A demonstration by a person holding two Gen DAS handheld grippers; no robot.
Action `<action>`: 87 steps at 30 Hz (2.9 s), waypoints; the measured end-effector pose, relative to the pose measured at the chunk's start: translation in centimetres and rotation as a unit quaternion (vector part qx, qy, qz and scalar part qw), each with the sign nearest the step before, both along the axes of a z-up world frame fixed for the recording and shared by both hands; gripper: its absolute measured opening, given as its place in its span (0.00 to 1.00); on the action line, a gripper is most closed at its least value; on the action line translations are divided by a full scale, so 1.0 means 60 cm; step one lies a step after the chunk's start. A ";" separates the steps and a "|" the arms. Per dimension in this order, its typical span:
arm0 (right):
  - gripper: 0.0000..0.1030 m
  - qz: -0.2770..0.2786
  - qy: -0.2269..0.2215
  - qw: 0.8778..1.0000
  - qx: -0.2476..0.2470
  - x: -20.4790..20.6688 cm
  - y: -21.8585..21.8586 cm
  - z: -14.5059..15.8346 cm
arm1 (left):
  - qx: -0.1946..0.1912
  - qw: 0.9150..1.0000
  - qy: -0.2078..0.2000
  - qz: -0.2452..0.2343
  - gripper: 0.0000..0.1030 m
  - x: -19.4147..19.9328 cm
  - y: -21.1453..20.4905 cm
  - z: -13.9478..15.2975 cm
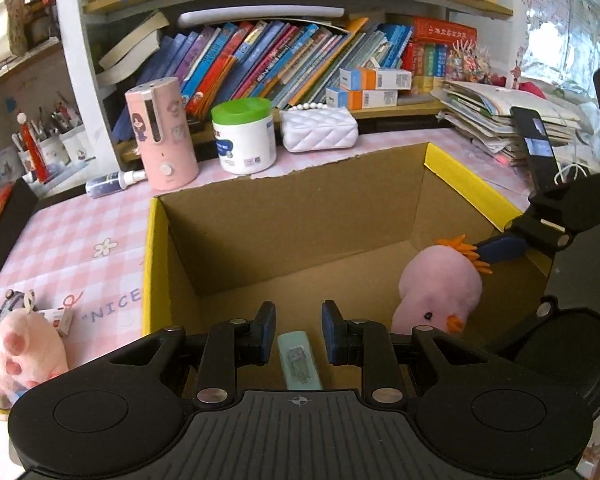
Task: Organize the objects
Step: 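Open both tools to drop the chick and mint-green object into the box, then withdraw both tools from the box toward the remaining items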
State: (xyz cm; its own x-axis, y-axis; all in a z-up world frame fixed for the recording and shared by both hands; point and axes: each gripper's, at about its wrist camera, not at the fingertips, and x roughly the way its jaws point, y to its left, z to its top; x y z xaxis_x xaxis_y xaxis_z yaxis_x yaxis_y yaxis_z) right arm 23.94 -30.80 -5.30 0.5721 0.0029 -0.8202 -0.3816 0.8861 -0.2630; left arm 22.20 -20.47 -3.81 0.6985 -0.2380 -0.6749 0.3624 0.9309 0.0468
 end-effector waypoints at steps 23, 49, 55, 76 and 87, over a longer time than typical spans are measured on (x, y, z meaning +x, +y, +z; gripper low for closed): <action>0.92 -0.141 -0.228 0.959 0.090 -0.172 0.009 0.114 | -0.092 0.984 -0.137 0.074 0.87 -0.189 0.111 0.126; 0.96 -0.165 -0.161 0.966 0.114 -0.405 0.248 0.055 | -0.058 0.984 -0.043 0.164 0.89 -0.355 0.355 0.055; 0.96 -0.147 -0.161 0.968 0.124 -0.415 0.303 0.056 | -0.048 0.981 -0.047 0.180 0.90 -0.377 0.403 0.059; 0.96 -0.093 -0.142 0.977 0.129 -0.345 0.397 0.044 | -0.052 0.972 -0.029 0.226 0.90 -0.309 0.477 0.037; 0.79 -0.044 -0.121 0.983 0.128 -0.190 0.423 0.007 | -0.019 0.967 0.001 0.254 0.90 -0.182 0.483 0.016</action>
State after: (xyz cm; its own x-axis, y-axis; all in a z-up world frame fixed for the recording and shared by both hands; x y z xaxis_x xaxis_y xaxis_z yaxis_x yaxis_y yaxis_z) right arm 12.54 -5.45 -4.91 0.7577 0.1331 -0.6389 -0.2543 0.9618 -0.1012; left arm 11.25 8.52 -2.87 0.7308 0.1097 -0.6737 -0.1413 0.9899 0.0079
